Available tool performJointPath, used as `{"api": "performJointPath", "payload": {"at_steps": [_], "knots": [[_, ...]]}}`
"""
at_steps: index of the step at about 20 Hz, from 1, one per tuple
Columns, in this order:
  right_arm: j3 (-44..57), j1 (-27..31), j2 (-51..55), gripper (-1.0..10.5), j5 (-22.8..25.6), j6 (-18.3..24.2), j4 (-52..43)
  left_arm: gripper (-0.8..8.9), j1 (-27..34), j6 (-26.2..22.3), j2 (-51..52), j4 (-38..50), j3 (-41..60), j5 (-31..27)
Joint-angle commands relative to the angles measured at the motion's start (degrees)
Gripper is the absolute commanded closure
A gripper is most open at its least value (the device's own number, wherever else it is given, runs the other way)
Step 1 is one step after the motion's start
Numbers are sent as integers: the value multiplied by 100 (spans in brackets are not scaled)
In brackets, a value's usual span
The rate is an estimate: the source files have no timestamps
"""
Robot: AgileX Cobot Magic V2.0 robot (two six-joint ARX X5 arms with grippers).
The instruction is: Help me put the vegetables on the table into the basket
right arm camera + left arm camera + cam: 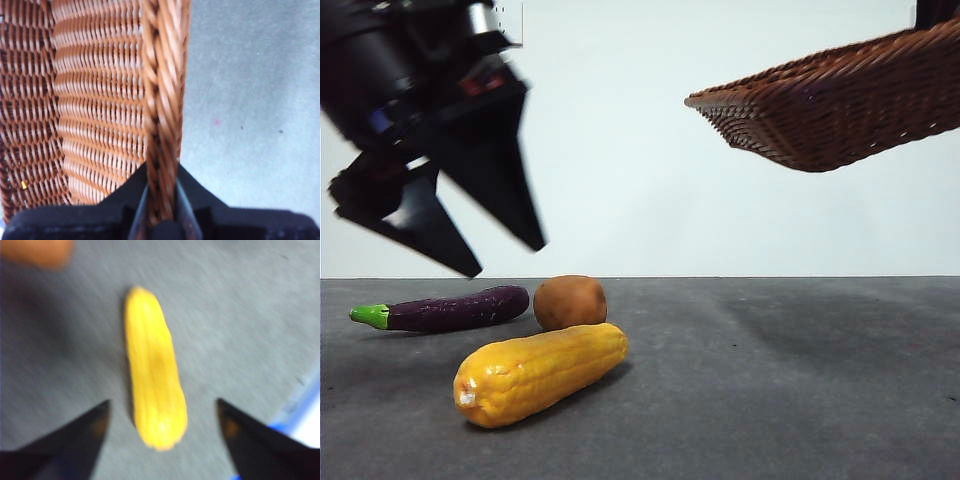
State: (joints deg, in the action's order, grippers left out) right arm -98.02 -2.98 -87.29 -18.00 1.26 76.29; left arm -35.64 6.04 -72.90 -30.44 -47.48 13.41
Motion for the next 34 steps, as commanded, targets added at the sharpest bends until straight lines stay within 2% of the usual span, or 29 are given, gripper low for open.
{"api": "performJointPath", "payload": {"at_steps": [1,3,10,13,14,15,20,23,26,28,30,32,34], "knots": [[-13,-4,262,963,-57,96,44,178,-236,101,-216,7,-149,-166],[-13,-4,474,963,-50,94,48,81,-306,149,-568,-79,-332,-146],[-13,-4,916,963,-39,125,216,94,-463,120,-1895,-22,-826,-413],[-13,-4,916,963,-39,136,219,102,-535,122,-2201,2,-826,-739],[-13,-4,916,963,-39,136,219,206,-555,122,-2236,7,-826,-892],[-13,-4,916,963,-39,140,219,356,-573,120,-2238,7,-826,-997],[-13,-4,916,963,-39,181,216,808,-710,120,-2236,0,-826,-999],[-11,-4,916,963,-7,179,214,823,-846,120,-2216,59,-839,-863],[-7,-4,914,963,334,179,219,822,-855,271,-1733,-157,-940,-72],[-7,-4,909,963,372,173,219,822,-876,632,-1069,-155,-942,219],[-7,-4,903,963,374,52,238,822,-953,1119,-317,-11,-942,273],[-4,-24,903,963,372,-129,254,822,-1056,1596,352,428,-942,372],[-2,-280,903,963,511,-221,256,822,-1134,2087,815,951,-942,350]]}}
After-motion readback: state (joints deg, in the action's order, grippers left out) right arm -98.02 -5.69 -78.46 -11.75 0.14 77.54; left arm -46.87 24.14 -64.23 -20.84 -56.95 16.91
